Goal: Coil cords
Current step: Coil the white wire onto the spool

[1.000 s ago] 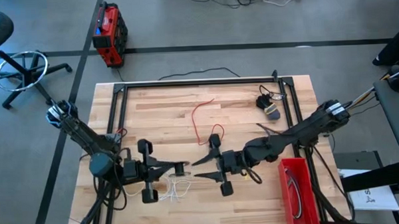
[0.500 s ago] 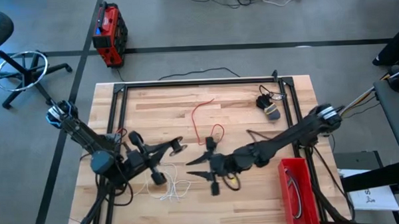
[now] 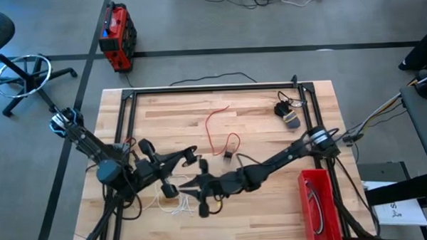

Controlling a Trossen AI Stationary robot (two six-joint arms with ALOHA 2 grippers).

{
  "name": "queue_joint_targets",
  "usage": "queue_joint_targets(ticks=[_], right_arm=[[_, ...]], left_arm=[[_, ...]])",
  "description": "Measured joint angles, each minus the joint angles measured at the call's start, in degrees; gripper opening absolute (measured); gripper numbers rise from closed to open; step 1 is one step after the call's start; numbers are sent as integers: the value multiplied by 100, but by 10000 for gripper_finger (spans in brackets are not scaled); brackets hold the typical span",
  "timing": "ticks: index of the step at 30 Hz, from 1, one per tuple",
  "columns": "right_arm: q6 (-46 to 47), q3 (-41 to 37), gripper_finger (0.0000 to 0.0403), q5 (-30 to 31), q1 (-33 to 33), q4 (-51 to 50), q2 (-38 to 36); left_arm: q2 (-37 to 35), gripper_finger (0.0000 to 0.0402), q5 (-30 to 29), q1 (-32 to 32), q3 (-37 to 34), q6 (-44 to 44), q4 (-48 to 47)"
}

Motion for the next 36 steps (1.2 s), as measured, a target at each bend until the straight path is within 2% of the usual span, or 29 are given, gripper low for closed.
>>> queue_joint_targets(ticks=[5,10,16,19,23,25,28,32,36], right_arm=[[-27,537,36,-8,-14,29,349],[591,840,32,-60,-18,-84,562],[497,1176,36,-299,55,-1199,528],[415,1346,56,-167,148,-1583,604],[423,1467,104,334,229,-1623,770],[652,1507,130,772,237,-1630,868],[963,1559,158,853,217,-1630,970],[1110,1583,168,742,184,-1459,1044],[1113,1583,150,733,170,-1420,1045]], left_arm=[[-147,0,379,-185,84,19,-3],[-303,0,628,-386,86,19,2],[-315,0,634,-714,82,129,75],[-319,0,694,-887,82,142,110],[-319,0,1033,-1065,91,161,110],[-319,0,1092,-1123,95,235,122],[-319,0,1083,-1161,93,325,144],[-319,0,1079,-1184,91,327,142],[-319,0,1079,-1186,83,365,137]])
